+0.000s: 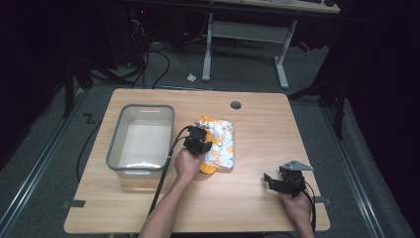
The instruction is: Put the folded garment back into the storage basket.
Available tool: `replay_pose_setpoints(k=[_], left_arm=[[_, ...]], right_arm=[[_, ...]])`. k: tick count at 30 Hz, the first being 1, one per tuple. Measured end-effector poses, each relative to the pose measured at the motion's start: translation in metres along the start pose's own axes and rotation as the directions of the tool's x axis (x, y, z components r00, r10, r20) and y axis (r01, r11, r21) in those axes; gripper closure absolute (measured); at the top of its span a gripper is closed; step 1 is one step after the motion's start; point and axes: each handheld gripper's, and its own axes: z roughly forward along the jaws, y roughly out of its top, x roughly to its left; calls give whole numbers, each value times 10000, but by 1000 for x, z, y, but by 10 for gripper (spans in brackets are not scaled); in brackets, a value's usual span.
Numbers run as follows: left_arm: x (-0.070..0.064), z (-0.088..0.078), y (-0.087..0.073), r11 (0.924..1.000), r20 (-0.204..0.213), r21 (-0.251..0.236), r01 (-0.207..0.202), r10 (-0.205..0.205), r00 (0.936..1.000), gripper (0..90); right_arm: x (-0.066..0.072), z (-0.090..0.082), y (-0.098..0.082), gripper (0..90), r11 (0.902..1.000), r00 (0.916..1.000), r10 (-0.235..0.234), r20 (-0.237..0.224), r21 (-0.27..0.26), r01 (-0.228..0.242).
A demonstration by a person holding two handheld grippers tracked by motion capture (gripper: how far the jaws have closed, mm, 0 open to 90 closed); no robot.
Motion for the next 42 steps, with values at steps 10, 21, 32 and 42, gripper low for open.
replay_pose_setpoints(k=[10,21,32,42], left_arm=[[-6,-20,5,9988,393,-494,-27,46,9992,764],[-13,-45,11,9951,725,-976,-166,237,9971,764],[-15,-56,12,9938,812,-1068,-310,398,9959,765],[-10,-73,12,9919,921,-1256,-192,310,9953,765]], right_arm=[[0,0,0,274,10000,10000,11,-21,-7,-11],[0,0,0,274,10000,10000,29,-29,-8,-29],[0,0,0,274,10000,10000,28,-31,-8,-28],[0,0,0,274,10000,10000,28,-26,-5,-28]])
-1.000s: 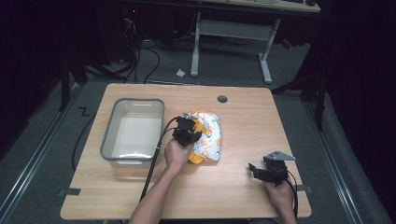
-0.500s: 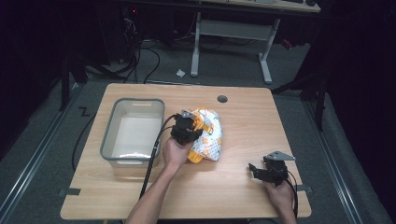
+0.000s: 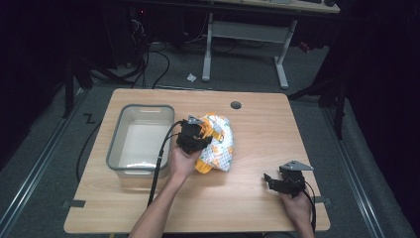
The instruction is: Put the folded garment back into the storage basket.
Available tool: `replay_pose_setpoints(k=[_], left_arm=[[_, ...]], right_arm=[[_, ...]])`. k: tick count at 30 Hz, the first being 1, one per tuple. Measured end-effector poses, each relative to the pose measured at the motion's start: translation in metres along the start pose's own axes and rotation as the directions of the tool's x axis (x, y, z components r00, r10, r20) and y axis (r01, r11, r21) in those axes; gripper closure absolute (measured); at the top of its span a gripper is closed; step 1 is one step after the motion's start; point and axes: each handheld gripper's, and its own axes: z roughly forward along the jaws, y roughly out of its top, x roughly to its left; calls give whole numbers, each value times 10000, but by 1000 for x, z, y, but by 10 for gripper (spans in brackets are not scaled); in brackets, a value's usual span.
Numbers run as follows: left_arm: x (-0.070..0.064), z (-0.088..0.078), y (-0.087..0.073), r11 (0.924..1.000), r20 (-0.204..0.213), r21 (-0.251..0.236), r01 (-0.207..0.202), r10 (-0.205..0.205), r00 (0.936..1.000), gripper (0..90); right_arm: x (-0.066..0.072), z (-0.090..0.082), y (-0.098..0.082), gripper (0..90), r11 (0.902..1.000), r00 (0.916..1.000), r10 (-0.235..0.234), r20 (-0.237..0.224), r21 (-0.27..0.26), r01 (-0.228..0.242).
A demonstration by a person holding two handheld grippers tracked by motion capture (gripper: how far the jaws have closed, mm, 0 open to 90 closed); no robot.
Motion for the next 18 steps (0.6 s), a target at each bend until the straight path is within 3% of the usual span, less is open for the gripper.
replay_pose_setpoints(k=[18], left_arm=[[9,-34,2,9983,294,-537,229,-213,9993,764]], right_arm=[[0,0,0,273,10000,10000,-30,19,4,30]])
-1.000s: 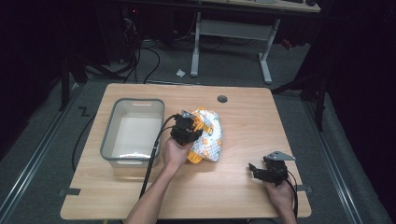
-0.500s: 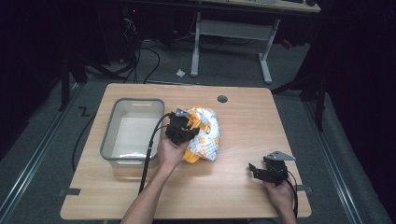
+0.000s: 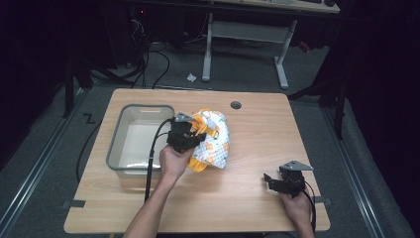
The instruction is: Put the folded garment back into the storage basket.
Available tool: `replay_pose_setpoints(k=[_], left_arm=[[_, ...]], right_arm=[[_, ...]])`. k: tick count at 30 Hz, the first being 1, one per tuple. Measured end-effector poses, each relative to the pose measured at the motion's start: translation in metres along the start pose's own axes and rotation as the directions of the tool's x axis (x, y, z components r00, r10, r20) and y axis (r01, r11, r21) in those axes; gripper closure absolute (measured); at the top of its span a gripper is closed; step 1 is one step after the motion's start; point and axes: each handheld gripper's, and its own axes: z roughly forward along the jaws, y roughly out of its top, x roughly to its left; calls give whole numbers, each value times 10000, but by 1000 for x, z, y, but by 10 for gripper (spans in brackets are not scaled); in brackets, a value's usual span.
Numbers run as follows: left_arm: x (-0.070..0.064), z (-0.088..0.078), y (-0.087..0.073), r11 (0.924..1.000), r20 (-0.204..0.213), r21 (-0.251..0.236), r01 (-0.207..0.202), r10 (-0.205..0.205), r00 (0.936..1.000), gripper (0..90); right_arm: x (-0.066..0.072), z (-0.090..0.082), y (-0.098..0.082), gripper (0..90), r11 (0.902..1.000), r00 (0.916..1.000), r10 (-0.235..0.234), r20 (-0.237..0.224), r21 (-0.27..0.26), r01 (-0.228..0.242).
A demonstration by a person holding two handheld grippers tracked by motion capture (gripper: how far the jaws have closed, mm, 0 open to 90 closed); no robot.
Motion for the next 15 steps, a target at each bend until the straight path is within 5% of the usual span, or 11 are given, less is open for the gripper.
replay_pose_setpoints(k=[15], left_arm=[[13,-38,5,9982,72,-597,38,-34,10000,764]], right_arm=[[0,0,0,273,10000,10000,-2,-6,3,2]])
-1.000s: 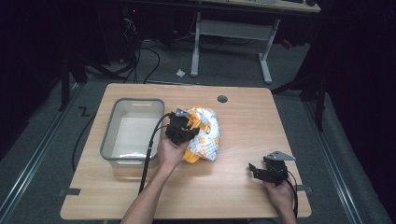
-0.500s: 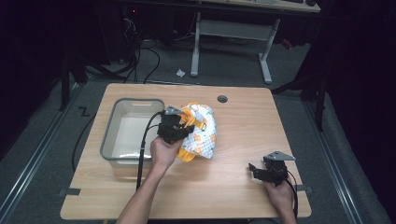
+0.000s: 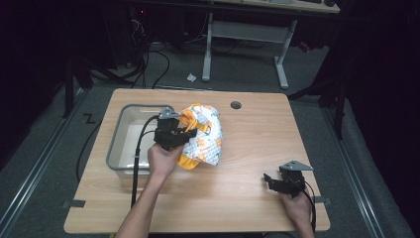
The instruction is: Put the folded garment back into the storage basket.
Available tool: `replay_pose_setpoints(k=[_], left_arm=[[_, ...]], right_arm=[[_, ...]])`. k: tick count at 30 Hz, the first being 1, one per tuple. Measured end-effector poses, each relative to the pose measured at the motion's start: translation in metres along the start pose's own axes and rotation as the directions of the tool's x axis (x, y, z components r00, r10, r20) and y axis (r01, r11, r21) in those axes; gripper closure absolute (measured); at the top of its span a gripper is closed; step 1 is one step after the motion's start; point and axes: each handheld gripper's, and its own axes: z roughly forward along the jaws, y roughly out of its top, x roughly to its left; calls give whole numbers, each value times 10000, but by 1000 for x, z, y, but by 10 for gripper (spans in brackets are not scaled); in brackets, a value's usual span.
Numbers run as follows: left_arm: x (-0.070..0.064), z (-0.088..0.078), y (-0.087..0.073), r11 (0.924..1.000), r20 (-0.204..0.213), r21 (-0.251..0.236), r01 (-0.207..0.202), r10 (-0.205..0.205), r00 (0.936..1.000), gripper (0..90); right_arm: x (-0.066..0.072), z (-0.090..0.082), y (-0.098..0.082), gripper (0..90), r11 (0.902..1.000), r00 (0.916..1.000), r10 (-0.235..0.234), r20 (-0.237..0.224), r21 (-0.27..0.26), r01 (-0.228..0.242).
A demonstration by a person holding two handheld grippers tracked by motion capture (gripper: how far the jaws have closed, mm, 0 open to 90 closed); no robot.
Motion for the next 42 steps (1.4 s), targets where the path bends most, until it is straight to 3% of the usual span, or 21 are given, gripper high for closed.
replay_pose_setpoints(k=[15,42], left_arm=[[15,-21,1,9986,-40,-432,302,-304,9995,763],[39,-69,4,9955,-830,-876,358,-431,9956,763]], right_arm=[[0,0,0,273,10000,10000,-2,1,0,2],[0,0,0,273,10000,10000,-1,2,-1,1]])
